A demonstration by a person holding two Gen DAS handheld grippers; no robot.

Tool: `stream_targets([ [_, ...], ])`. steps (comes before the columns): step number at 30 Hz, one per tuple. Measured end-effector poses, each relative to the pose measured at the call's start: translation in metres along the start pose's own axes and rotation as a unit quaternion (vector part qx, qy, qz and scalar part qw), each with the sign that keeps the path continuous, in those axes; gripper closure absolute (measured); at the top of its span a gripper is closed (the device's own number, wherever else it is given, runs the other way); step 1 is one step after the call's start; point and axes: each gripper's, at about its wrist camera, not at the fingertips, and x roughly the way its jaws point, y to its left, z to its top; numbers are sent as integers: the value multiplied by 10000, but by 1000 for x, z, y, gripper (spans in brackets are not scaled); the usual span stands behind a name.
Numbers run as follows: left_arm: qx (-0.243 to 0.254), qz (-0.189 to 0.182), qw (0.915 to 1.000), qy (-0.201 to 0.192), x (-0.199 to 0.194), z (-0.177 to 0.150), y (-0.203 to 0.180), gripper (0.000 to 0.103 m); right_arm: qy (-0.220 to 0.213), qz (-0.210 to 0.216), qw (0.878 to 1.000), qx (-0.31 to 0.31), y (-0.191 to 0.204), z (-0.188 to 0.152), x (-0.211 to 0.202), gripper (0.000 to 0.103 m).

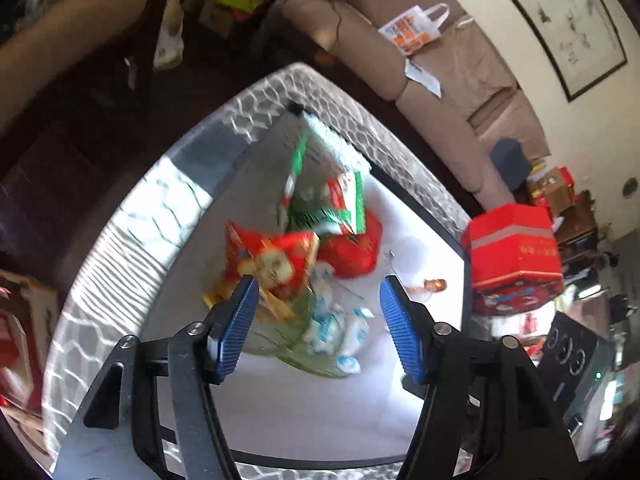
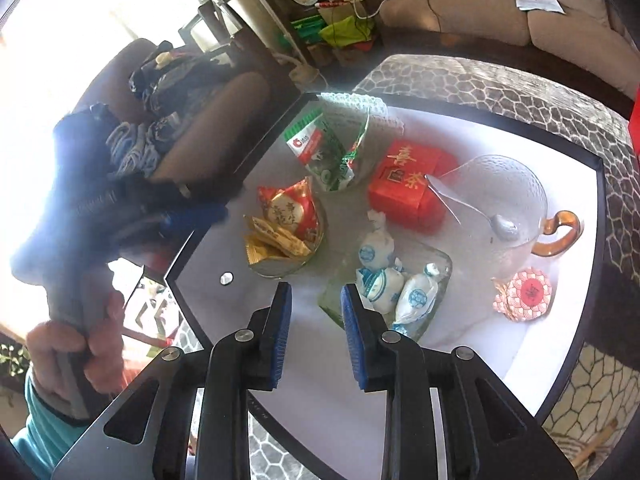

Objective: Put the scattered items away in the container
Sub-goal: 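Move both grippers back from the tray to the cloth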

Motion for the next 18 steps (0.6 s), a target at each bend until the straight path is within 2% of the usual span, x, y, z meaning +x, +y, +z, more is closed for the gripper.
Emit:
stream_targets([
  [4,221,126,9994,247,17,-3,-3,42,-68,44,10000,19,-3,-7,-13,76],
  [10,180,467,9967,647,61,-25,-2,42,-52,-103,9999,83,-17,-24,-32,76],
  [13,468,815,9947,410,57,-34,-10,42,-47,-164,9999,-2,-17,-29,-38,76],
  [14,606,930,9934,305,53,-37,-14,39,-58,-185,9998,-40,-16,-30,-39,75],
  [15,763,1027,9916,188,48,-41,-20,31,-77,-206,9997,-78,-14,-31,-40,74],
  [17,1062,1261,9863,-72,36,-50,-32,25,-121,-250,9996,-108,-12,-31,-41,64],
  [18,1194,1378,9830,-212,29,-54,-38,23,-154,-279,9994,-140,-9,-31,-41,62],
])
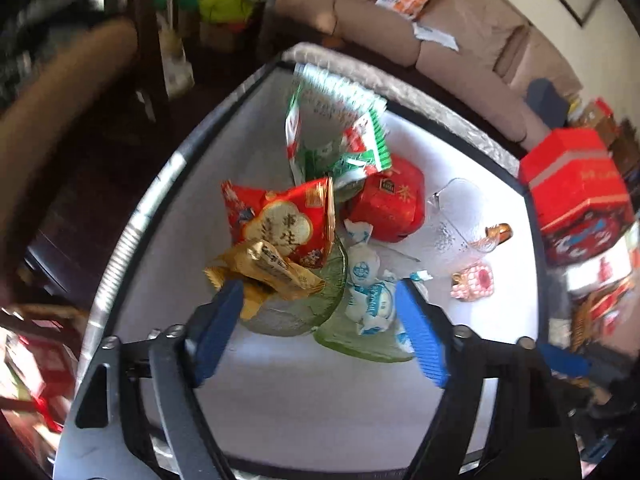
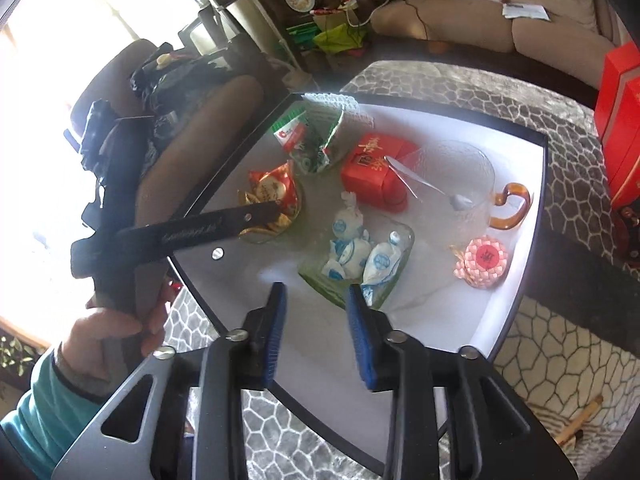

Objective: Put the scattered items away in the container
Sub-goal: 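Move both grippers back from the tray to the cloth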

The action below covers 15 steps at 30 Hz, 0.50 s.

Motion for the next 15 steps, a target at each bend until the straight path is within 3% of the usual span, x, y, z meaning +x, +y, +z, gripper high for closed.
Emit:
stream_targets([
  [2,107,125,9997,-169,-13,-5,-7,22,-55,-82,9999,-30,4,-1,0,52],
  [12,496,212,9964,-651,-76,-28,-36,21,-268,-321,9991,86,10,-13,-24,39],
  [14,551,224,9960,-669,-84,-34,-44,21,-339,-296,9989,117,9,-17,-33,23],
  [15,579,226,9957,-684,-88,-38,-48,21,-396,-300,9986,166,8,-21,-40,19],
])
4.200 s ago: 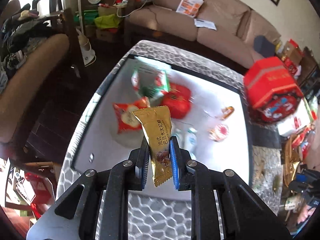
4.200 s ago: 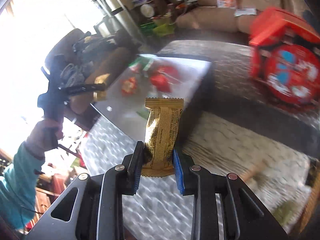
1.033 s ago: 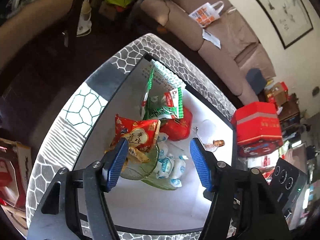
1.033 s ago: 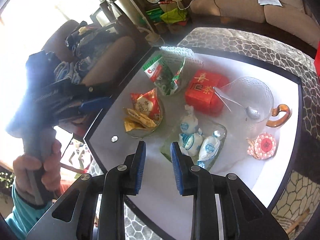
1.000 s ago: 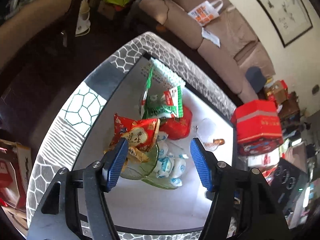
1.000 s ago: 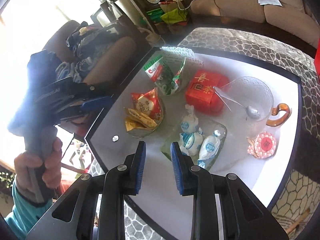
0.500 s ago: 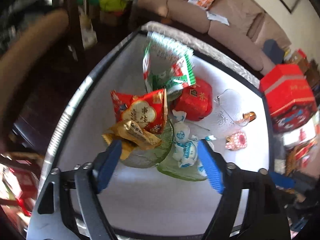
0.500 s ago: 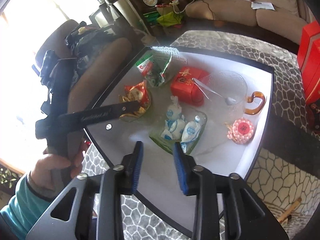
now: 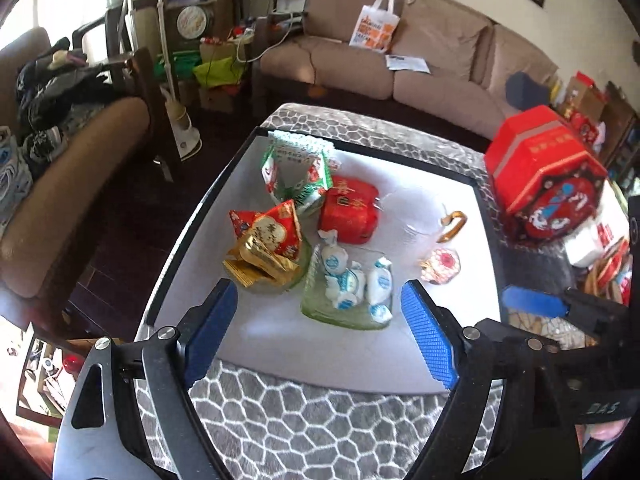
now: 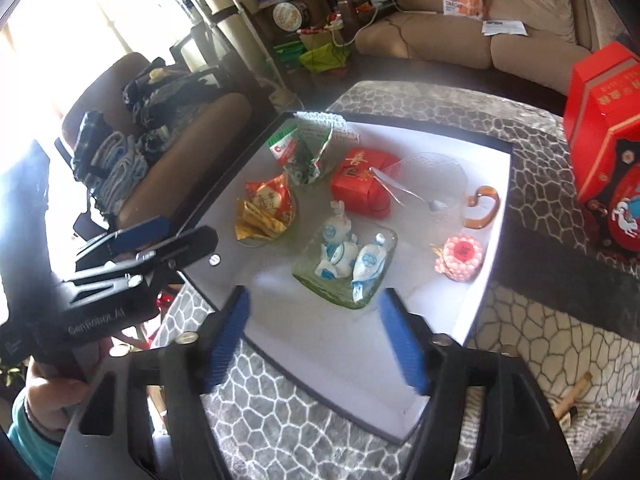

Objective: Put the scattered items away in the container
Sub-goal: 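Move both grippers back from the tray to the cloth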

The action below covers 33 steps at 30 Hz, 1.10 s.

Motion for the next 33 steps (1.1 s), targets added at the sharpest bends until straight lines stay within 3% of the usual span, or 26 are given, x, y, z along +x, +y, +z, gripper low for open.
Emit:
stream_targets([
  [13,555,72,9979,-314,-49,-43,-83,15,-275,-362,9984,329,-45,-55,-73,17],
  [22,759,-115,9969,-200,-52,-72,-136,15,-457,-869,9948,283,-75,-90,-108,17],
  [33,1181,-814,9896,102,-31,-113,-229,15,-338,-1517,9831,969,-194,-163,-174,17],
])
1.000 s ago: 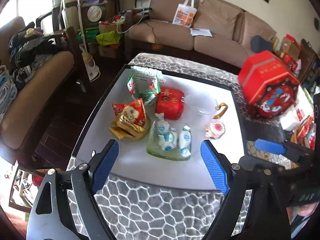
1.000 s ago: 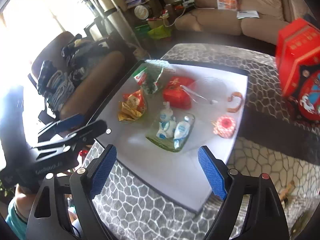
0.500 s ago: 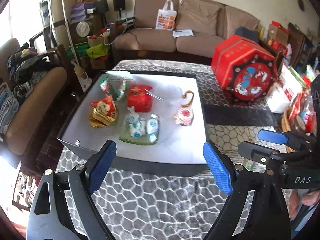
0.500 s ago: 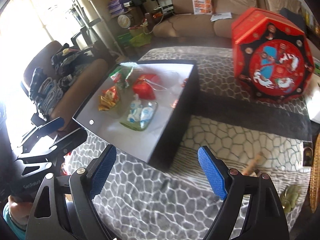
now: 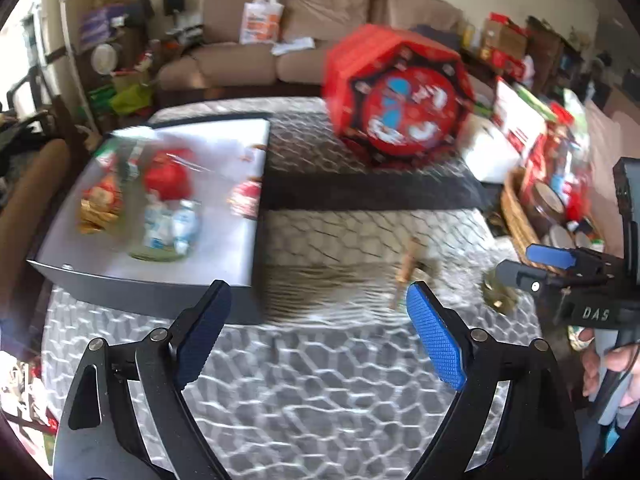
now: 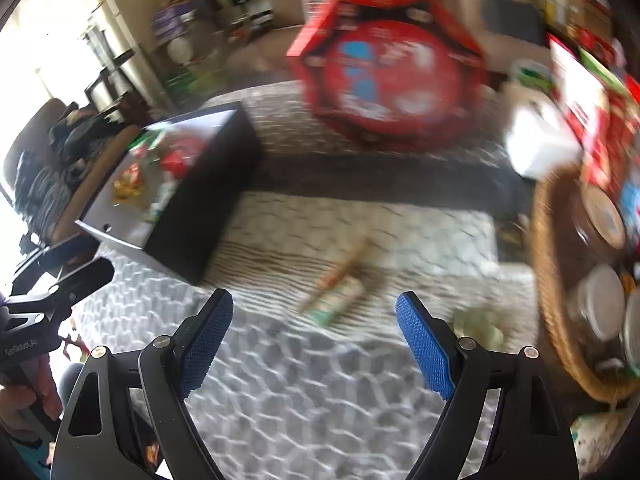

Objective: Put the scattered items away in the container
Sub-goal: 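Move both grippers back from the tray to the cloth, then grasp the olive flower-shaped dish rim with the right gripper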

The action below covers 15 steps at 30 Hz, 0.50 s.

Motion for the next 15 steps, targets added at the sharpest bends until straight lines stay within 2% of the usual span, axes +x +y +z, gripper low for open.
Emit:
stream_targets([
  [5,197,-224,9993,243,34,-10,-37,15,5,-58,9990,438,-52,-24,-4,19],
  [9,330,-260,9987,276,60,-21,-57,15,8,-54,9970,774,-85,-39,2,21],
  [12,372,-359,9982,288,77,-32,-65,15,-17,-217,9962,844,-105,-51,11,21],
  [15,340,-606,9962,517,100,-42,-77,15,54,-372,9951,918,-123,-65,26,21],
])
